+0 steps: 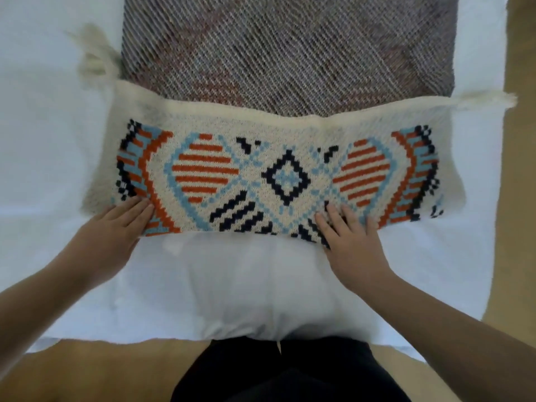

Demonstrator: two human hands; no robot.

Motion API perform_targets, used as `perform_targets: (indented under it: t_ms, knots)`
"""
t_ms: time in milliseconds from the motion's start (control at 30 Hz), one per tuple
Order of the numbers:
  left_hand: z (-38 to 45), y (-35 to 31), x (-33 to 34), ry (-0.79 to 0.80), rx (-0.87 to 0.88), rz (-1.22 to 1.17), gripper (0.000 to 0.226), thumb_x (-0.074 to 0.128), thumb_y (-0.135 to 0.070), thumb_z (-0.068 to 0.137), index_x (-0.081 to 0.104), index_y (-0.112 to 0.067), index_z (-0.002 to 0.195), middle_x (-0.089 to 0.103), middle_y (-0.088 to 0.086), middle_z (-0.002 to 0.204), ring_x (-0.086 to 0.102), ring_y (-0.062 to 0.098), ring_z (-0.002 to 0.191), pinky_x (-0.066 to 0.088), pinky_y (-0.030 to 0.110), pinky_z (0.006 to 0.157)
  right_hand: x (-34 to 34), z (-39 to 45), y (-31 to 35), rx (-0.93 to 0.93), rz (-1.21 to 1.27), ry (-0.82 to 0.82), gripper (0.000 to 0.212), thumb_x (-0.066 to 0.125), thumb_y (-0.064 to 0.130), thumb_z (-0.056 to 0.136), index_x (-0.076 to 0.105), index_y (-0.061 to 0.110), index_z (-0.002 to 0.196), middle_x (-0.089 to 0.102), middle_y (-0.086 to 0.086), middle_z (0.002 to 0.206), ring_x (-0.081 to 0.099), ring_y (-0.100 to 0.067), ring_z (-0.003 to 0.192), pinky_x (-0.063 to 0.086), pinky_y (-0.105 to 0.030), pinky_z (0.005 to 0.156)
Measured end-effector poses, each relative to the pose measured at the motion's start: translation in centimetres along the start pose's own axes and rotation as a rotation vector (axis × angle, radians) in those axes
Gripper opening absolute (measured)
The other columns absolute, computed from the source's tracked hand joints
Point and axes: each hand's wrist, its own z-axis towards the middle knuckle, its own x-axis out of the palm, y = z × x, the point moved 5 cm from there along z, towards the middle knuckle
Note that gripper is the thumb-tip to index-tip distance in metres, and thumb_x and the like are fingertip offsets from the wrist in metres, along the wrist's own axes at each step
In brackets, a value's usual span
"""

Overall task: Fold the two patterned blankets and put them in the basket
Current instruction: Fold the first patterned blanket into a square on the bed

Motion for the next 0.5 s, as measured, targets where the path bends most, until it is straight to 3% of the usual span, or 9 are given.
perform_targets:
  t_ms: [67,133,167,233,300,367,500]
  knots:
    - [-4.1,-1.4,1.5,0.041,0.027,-0.022,0.066,0.080,-0.006,0.075,0.053,0.007,0.134,0.065,0.025,0.126,0.057,0.041,0.122,0.012,0.032,0.116,1.4,-3.4,1.7,-0.021,0.026,0.037,0.077,0.087,0.025,0.067,0.058,0.011,0.137,0.054,-0.017,0.141,0.053,-0.043,0.127,0.044,-0.069,0.090]
    - [-8.3,-2.7,3.3,0.071,0.093,-0.049,0.048,0.046,-0.024,0.096,0.042,-0.001,0.138,0.066,0.022,0.126,0.039,0.033,0.134,0.002,0.028,0.120,2.8,-6.4,3.4,-0.040,0.073,0.125,0.085,0.092,0.024,0.056,0.061,0.010,0.133,0.057,-0.019,0.137,0.057,-0.045,0.122,0.047,-0.070,0.084]
    - [-10.0,-3.2,3.9,0.108,0.097,-0.056,0.047,0.031,-0.030,0.101,0.041,-0.002,0.138,0.066,0.021,0.127,0.028,0.030,0.143,-0.001,0.028,0.121,3.5,-7.7,4.1,-0.049,0.083,0.167,0.086,0.094,0.026,0.053,0.062,0.010,0.132,0.058,-0.020,0.137,0.058,-0.045,0.120,0.047,-0.070,0.082]
    - [-11.8,-4.1,4.4,0.196,0.065,-0.064,0.061,0.016,-0.039,0.106,0.049,0.000,0.138,0.064,0.020,0.130,0.018,0.025,0.150,0.009,0.033,0.120,4.5,-9.0,5.0,-0.074,0.074,0.235,0.077,0.088,0.036,0.063,0.063,0.011,0.131,0.058,-0.020,0.137,0.059,-0.045,0.119,0.049,-0.067,0.080]
    - [-11.0,-5.2,3.1,0.173,0.056,-0.049,0.077,0.016,-0.058,0.103,0.049,-0.003,0.144,0.053,0.016,0.144,0.028,0.026,0.143,0.019,0.041,0.114,4.2,-9.1,5.3,-0.093,0.091,0.194,0.059,0.054,0.055,0.090,0.065,0.011,0.129,0.060,-0.019,0.134,0.060,-0.044,0.117,0.051,-0.062,0.080]
    - [-8.0,-6.5,1.0,0.083,0.066,-0.062,0.090,0.027,-0.073,0.094,0.030,-0.007,0.155,0.033,0.012,0.159,0.025,0.026,0.147,0.018,0.045,0.117,2.7,-8.0,5.0,-0.131,0.137,0.104,0.073,0.024,0.064,0.097,0.065,0.014,0.128,0.063,-0.016,0.131,0.061,-0.040,0.117,0.053,-0.056,0.084]
    - [1.3,-6.2,-2.7,-0.080,-0.009,-0.058,0.084,0.029,-0.067,0.097,0.016,-0.012,0.159,0.016,0.009,0.164,0.018,0.027,0.152,0.016,0.047,0.119,-1.4,-2.4,0.6,-0.045,0.162,-0.168,0.064,0.031,0.057,0.096,0.052,0.017,0.142,0.052,-0.011,0.145,0.050,-0.035,0.132,0.041,-0.050,0.103]
